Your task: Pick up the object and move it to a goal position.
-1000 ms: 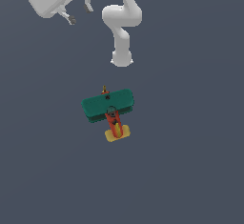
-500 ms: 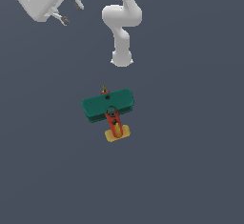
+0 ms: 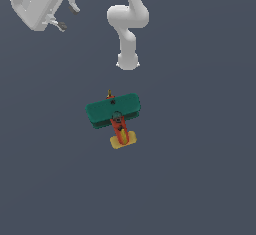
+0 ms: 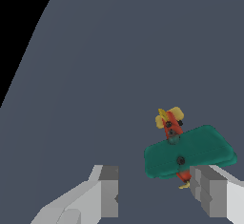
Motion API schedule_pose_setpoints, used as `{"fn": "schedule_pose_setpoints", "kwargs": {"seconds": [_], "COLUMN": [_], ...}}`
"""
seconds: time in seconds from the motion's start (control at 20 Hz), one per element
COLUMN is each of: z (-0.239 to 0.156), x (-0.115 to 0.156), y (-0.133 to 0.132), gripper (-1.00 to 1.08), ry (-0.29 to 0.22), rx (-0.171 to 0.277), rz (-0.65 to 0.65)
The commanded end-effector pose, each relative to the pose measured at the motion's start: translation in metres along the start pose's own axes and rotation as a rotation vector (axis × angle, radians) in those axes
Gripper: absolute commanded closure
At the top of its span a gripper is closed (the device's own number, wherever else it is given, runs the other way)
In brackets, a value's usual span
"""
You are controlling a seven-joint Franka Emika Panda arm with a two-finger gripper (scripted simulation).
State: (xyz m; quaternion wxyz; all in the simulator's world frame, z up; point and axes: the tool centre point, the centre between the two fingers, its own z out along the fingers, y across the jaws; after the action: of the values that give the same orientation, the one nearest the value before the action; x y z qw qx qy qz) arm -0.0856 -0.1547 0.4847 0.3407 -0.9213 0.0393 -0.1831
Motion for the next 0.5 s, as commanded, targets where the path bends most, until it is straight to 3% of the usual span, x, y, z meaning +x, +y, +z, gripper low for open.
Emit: {"fn": "schedule_pose_setpoints", "kwargs": {"seconds": [0.0, 0.45], "z": [0.000, 0.004], "x": [0.001, 0.003], "y": [0.006, 0.031], "gripper": [-0.20, -0.20], "ry": [0.004, 0.014], "rx": [0.028, 0.123], "rz": [0.006, 0.033]}}
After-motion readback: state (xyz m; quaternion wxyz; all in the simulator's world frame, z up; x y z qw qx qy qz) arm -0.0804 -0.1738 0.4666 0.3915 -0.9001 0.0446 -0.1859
